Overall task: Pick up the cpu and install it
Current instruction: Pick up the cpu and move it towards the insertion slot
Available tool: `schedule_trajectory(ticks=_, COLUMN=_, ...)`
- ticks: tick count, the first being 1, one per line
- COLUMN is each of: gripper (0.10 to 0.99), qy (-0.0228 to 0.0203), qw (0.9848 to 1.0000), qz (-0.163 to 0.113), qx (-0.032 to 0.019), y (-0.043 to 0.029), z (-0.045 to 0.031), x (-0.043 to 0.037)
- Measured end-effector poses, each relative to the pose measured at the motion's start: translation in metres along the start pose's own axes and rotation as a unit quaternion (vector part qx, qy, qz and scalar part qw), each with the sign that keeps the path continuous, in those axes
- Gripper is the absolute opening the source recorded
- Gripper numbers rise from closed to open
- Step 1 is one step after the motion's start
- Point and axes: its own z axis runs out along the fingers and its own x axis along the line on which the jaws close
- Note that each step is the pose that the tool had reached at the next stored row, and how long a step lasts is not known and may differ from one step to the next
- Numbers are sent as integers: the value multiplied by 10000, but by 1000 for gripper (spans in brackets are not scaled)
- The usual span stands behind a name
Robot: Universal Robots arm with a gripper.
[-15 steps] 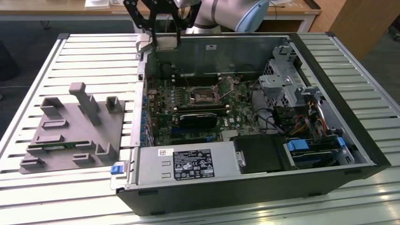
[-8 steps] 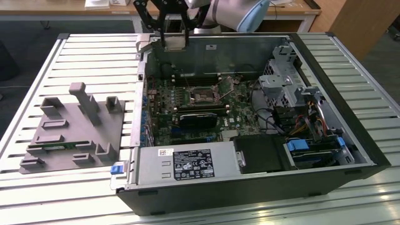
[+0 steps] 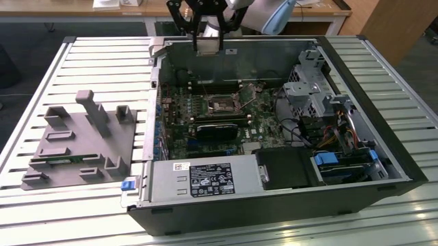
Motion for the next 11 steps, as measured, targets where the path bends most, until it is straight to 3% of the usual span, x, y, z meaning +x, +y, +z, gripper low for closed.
schedule_trajectory(ticks=11, gripper=533, qy=0, qw=10000, qz=0, qx=0, y=5, z=9, x=-314)
